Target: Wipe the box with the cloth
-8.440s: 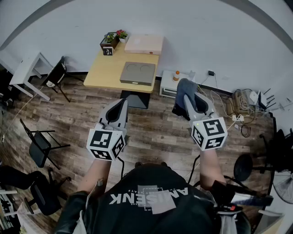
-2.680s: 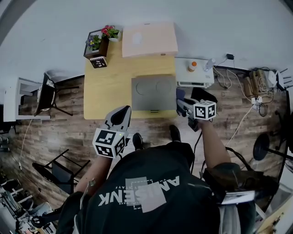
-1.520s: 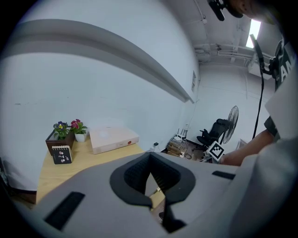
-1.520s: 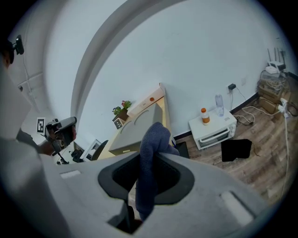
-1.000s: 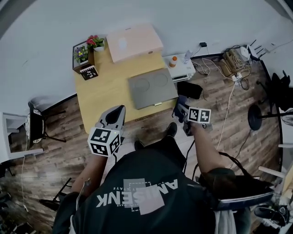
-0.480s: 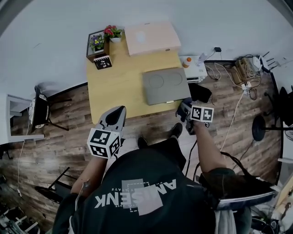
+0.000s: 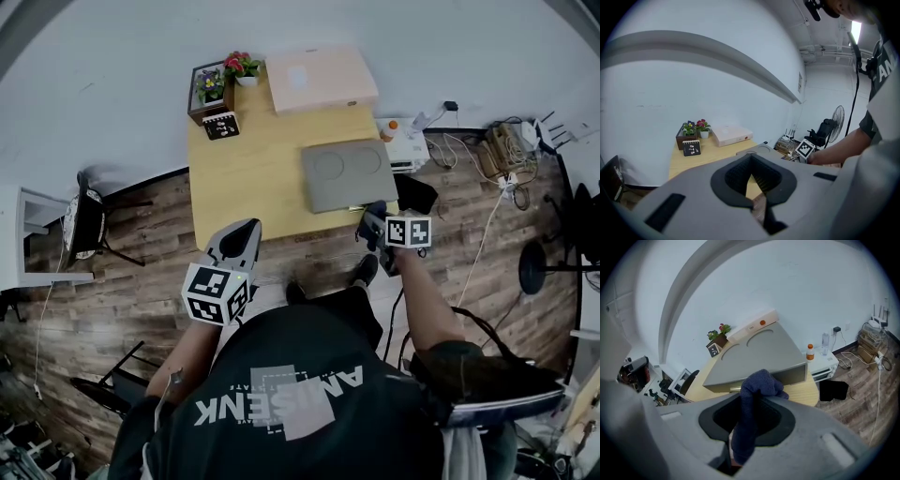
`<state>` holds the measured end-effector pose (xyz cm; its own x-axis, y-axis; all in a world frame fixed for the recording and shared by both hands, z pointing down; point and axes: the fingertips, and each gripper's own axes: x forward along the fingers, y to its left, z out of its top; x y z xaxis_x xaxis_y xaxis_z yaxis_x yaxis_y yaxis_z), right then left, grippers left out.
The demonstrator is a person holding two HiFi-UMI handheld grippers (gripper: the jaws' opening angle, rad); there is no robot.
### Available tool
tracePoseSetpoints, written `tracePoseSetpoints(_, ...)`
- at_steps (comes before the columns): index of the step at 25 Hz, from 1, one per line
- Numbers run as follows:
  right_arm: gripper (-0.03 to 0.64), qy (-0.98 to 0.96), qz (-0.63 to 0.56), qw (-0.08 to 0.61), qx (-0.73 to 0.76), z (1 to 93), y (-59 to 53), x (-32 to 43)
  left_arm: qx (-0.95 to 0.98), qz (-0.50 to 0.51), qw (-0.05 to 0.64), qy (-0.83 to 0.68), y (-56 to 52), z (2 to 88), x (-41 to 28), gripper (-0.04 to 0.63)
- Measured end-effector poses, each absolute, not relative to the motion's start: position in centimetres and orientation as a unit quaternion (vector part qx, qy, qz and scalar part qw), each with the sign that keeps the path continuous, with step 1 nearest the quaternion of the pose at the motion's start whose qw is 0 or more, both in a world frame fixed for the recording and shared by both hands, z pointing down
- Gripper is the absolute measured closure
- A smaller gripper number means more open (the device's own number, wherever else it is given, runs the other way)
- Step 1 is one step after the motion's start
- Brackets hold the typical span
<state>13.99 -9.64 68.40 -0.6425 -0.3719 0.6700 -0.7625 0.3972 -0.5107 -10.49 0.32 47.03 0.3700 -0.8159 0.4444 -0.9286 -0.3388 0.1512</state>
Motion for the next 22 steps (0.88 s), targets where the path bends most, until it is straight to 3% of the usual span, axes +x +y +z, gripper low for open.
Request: tracePoseSetpoints(22,0.546,-0.784,0.438,0.209,0.387,66.7,-5.1,12.9,0.822,0.123,0.195,-0.521,0.9,47.2,-11.1,0.595)
